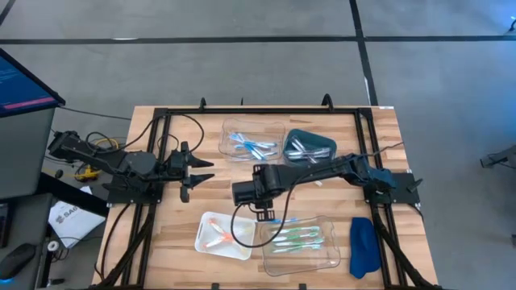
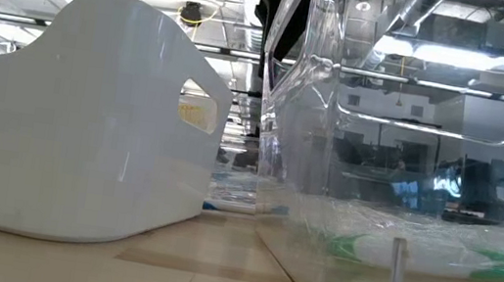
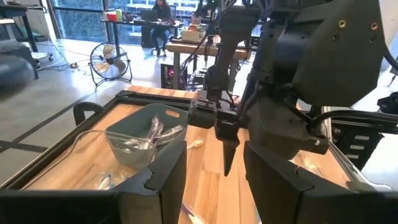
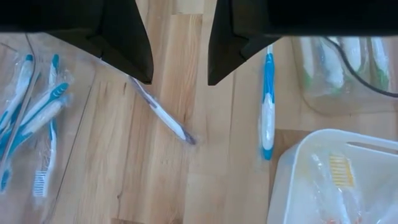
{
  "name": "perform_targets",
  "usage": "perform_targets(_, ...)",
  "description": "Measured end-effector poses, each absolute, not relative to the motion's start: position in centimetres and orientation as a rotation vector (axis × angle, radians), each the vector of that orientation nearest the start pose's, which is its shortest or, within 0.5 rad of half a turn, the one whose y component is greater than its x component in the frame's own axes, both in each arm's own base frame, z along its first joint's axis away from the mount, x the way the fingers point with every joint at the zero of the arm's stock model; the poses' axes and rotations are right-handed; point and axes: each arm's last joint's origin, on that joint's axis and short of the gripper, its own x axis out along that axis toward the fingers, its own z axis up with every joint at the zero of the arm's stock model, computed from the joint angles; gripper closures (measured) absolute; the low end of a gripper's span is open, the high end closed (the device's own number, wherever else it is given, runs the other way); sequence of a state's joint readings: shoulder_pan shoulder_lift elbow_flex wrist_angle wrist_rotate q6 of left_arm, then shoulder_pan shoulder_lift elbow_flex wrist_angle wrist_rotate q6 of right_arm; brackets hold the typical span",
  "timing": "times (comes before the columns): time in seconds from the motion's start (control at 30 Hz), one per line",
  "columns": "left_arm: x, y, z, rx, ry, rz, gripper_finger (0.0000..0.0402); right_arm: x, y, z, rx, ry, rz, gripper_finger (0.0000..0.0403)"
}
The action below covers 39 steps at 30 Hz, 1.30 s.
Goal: Pick & Place Toothbrushes
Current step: Put the orange toothbrush into the white bin
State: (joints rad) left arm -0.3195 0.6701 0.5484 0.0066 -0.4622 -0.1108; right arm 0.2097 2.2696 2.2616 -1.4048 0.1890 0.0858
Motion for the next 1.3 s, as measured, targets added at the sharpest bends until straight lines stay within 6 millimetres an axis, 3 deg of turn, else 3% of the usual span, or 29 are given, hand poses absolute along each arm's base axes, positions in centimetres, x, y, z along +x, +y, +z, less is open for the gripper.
perform_targets(0.63, 15.3, -3.7, 28.7, -0.068, 0.098, 0.149, 0.0248, 43.5, 11.6, 26.8, -0.246, 1.368, -0.045, 0.0254)
perform_targets(0.97, 15.3, -3.7, 28.7, -0.069, 0.098, 0.149, 0.0248, 42.9, 11.8, 25.0, -0.277, 1.428, -0.118, 0.0250)
perform_targets(1.13, 15.3, -3.7, 28.7, -0.069, 0.098, 0.149, 0.0248, 41.8, 11.5, 24.2, -0.264, 1.437, -0.148, 0.0251)
perform_targets(1.3, 15.3, -3.7, 28.7, -0.069, 0.096, 0.148, 0.0248, 39.0, 10.6, 25.2, -0.193, 1.337, -0.169, 0.0254)
